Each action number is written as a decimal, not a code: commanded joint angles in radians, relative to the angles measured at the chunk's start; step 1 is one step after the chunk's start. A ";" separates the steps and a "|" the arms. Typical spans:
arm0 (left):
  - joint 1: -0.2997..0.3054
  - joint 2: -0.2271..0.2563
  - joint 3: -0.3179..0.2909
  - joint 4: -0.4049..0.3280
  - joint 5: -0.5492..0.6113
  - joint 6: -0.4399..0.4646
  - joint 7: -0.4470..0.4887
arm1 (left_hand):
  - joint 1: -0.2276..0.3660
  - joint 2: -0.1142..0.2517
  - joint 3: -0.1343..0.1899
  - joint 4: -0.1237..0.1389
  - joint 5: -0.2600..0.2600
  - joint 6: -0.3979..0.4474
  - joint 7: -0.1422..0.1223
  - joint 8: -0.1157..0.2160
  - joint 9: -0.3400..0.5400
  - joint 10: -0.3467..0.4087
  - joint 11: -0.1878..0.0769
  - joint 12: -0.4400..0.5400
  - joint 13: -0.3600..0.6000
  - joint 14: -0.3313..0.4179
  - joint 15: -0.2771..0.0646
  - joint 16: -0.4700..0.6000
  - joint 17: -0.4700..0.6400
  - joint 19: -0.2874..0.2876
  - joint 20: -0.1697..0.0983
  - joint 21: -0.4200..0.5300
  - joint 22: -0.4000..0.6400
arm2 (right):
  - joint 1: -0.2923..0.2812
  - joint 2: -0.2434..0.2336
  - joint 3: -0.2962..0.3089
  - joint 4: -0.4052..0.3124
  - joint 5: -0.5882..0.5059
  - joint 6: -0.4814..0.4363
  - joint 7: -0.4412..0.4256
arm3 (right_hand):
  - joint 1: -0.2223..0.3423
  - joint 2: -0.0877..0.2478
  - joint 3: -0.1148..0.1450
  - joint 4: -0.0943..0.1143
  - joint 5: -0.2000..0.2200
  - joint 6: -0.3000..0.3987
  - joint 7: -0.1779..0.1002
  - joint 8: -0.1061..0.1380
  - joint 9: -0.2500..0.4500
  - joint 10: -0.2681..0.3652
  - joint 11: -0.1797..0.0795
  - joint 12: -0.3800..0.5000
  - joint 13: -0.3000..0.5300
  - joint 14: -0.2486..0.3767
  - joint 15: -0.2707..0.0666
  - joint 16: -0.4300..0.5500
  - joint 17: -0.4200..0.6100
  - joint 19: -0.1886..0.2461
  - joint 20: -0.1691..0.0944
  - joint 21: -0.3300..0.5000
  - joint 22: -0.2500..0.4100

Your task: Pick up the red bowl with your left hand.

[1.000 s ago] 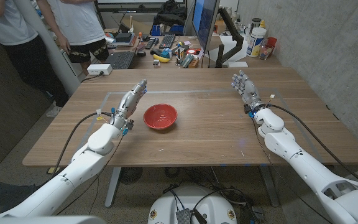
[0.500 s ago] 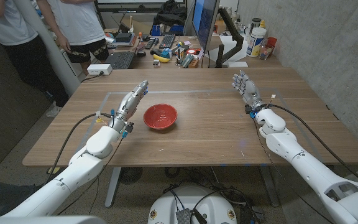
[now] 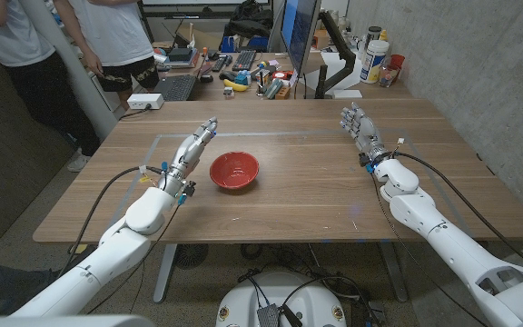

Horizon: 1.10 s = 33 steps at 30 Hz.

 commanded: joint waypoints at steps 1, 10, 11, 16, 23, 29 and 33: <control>0.036 0.007 -0.016 -0.025 0.041 -0.019 0.027 | 0.018 0.003 0.006 -0.011 0.005 0.005 -0.002 0.005 0.002 0.005 -0.007 0.003 0.005 0.003 -0.003 0.001 0.003 -0.002 -0.035 0.004 0.003 | 0.013 0.008 -0.004 0.016 -0.003 0.010 0.011 | 0.002 0.005 0.003 -0.004 0.004 0.008 0.003 0.000 0.004 0.009 0.001 -0.004 0.005 0.007 0.005 0.004 0.002 0.008 -0.002 -0.001 0.005; 0.058 0.011 -0.032 -0.041 0.041 -0.045 0.021 | 0.033 0.007 0.010 -0.019 0.004 0.009 -0.001 0.006 0.002 0.008 -0.006 0.004 0.005 0.006 -0.001 0.002 0.003 0.000 -0.034 0.004 0.003 | 0.024 0.009 -0.011 0.023 -0.019 0.018 0.012 | 0.002 0.005 0.003 -0.005 0.004 0.007 0.002 0.000 0.004 0.010 0.001 -0.004 0.005 0.007 0.006 0.004 0.002 0.008 -0.001 -0.002 0.005; 0.059 0.010 -0.033 -0.039 0.039 -0.050 0.019 | 0.034 0.007 0.010 -0.019 0.004 0.009 -0.001 0.007 0.002 0.008 -0.005 0.004 0.005 0.007 -0.001 0.002 0.003 -0.001 -0.034 0.004 0.003 | 0.024 0.008 -0.011 0.021 -0.021 0.019 0.010 | 0.002 0.005 0.003 -0.005 0.004 0.008 0.002 0.000 0.004 0.009 -0.001 -0.005 0.005 0.008 0.006 0.004 0.002 0.008 -0.001 -0.002 0.005; 0.072 0.014 -0.041 -0.046 0.051 -0.046 0.027 | 0.044 0.011 0.013 -0.024 0.003 0.013 -0.002 0.008 0.002 0.012 -0.005 0.005 0.005 0.009 0.000 0.002 0.003 0.003 -0.034 0.006 0.003 | 0.022 0.002 -0.008 0.016 -0.025 0.021 0.005 | 0.002 0.005 0.002 -0.006 0.004 0.008 0.004 0.000 0.004 0.010 0.001 -0.005 0.005 0.008 0.006 0.004 0.002 0.009 -0.001 -0.002 0.005; 0.085 0.015 -0.052 -0.049 0.059 -0.054 0.030 | 0.054 0.015 0.016 -0.029 0.002 0.018 -0.003 0.009 0.002 0.017 -0.007 0.007 0.005 0.012 0.000 0.003 0.003 0.005 -0.033 0.007 0.004 | 0.022 -0.003 -0.006 0.009 -0.029 0.020 0.000 | 0.002 0.005 0.002 -0.006 0.004 0.009 0.003 0.000 0.004 0.010 -0.001 -0.005 0.005 0.008 0.006 0.004 0.002 0.009 -0.001 -0.002 0.005; 0.096 0.022 -0.061 -0.061 0.078 -0.049 0.037 | 0.062 0.018 0.019 -0.033 0.001 0.022 -0.002 0.010 0.002 0.020 -0.009 0.008 0.006 0.014 0.000 0.003 0.003 0.006 -0.032 0.007 0.004 | 0.022 -0.003 -0.005 0.006 -0.032 0.023 -0.004 | 0.002 0.005 0.001 -0.007 0.004 0.009 0.003 -0.001 0.004 0.014 0.001 -0.004 0.005 0.010 0.007 0.004 0.002 0.009 -0.001 -0.002 0.005; 0.105 0.029 -0.068 -0.074 0.094 -0.037 0.046 | 0.068 0.020 0.020 -0.035 0.000 0.024 -0.002 0.011 0.002 0.020 -0.011 0.007 0.006 0.016 0.001 0.004 0.003 0.006 -0.032 0.007 0.004 | 0.023 -0.002 -0.005 0.007 -0.033 0.022 -0.006 | 0.002 0.005 0.001 -0.007 0.004 0.009 0.003 -0.001 0.004 0.013 0.000 -0.004 0.005 0.010 0.006 0.004 0.002 0.009 -0.001 -0.002 0.005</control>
